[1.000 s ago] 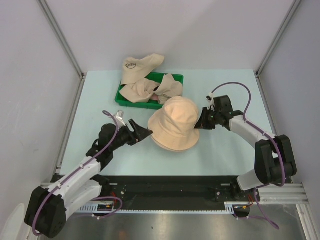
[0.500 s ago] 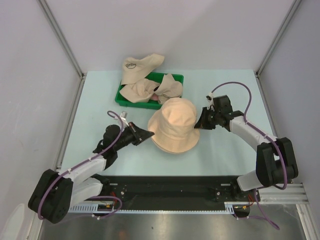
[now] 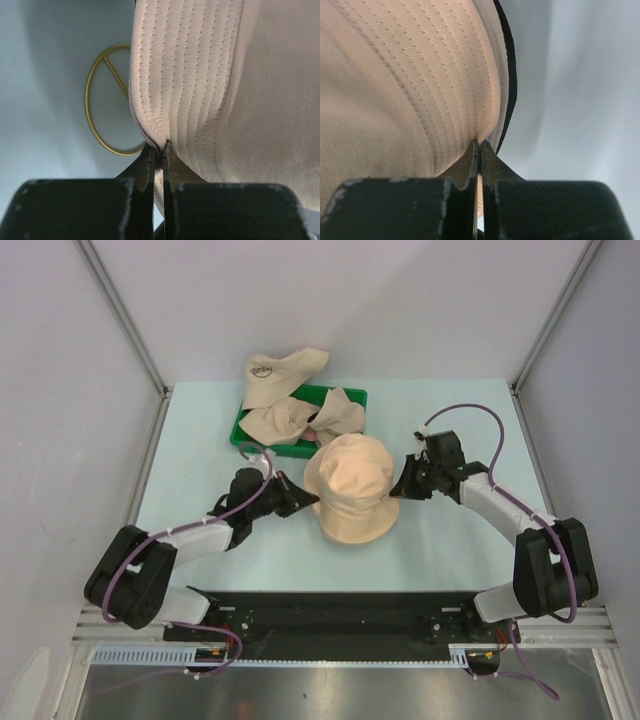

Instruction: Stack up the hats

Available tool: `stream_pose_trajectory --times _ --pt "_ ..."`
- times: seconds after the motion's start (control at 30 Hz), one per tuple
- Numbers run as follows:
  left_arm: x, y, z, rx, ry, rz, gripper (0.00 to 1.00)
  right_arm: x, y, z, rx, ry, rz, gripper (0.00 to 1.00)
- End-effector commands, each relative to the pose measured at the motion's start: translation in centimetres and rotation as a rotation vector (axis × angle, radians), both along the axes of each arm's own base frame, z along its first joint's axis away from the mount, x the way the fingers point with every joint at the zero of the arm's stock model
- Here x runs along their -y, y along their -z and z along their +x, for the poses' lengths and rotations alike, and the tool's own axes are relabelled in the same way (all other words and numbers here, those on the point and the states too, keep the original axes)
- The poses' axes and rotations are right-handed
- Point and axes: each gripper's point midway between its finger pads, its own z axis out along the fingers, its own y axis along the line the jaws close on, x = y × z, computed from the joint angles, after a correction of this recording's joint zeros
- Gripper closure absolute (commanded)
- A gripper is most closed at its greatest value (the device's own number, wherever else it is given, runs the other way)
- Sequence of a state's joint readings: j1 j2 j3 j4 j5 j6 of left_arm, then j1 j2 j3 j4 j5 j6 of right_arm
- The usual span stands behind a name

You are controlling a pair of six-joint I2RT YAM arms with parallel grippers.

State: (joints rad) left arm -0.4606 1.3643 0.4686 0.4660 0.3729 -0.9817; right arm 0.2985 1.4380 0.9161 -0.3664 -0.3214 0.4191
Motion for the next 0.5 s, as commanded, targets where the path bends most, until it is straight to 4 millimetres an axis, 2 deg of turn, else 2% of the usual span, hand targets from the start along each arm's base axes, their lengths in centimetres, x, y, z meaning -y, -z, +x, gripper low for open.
stream_pose_trajectory --times 0.0,0.17,0.23,0.27,0.3,0.37,0.4,0.43,0.47 --pt "-3.2 7.5 -2.0 -0.151 -0.007 0.317 1.0 2.0 0.4 -1.5 -0.037 0.046 -0.101 1.0" --pt "-2.5 7.4 -1.0 -0.133 0.027 0.382 1.0 1.2 -1.7 -2.3 0.013 0.004 -0.041 1.0" --pt "-2.6 7.1 -0.3 -0.118 0.019 0.402 1.0 1.0 -2.8 -2.3 0.05 0.0 -0.029 0.91" --pt "-2.9 7.0 -0.4 -0.128 0.015 0.414 1.0 1.0 -3.0 -2.3 0.057 0.001 -0.026 0.79" --pt "-3.0 6.8 -0.3 -0.126 0.012 0.416 0.9 1.3 -3.4 -2.6 0.06 0.006 -0.03 0.59" --pt "-3.5 5.4 -0.1 -0.112 -0.001 0.39 0.62 2.0 -4.2 -2.3 0.071 0.035 -0.043 0.4" --pt "-3.7 4.6 0.0 -0.099 -0.011 0.383 0.4 2.6 -4.7 -2.8 0.069 0.053 -0.047 0.31" --pt "-4.2 3.8 0.4 -0.083 -0.038 0.386 0.34 3.0 -5.3 -2.8 0.077 0.072 -0.045 0.27" --pt "-5.1 3.8 -0.2 -0.108 -0.052 0.417 0.27 4.0 -6.0 -2.5 0.088 0.113 -0.039 0.25"
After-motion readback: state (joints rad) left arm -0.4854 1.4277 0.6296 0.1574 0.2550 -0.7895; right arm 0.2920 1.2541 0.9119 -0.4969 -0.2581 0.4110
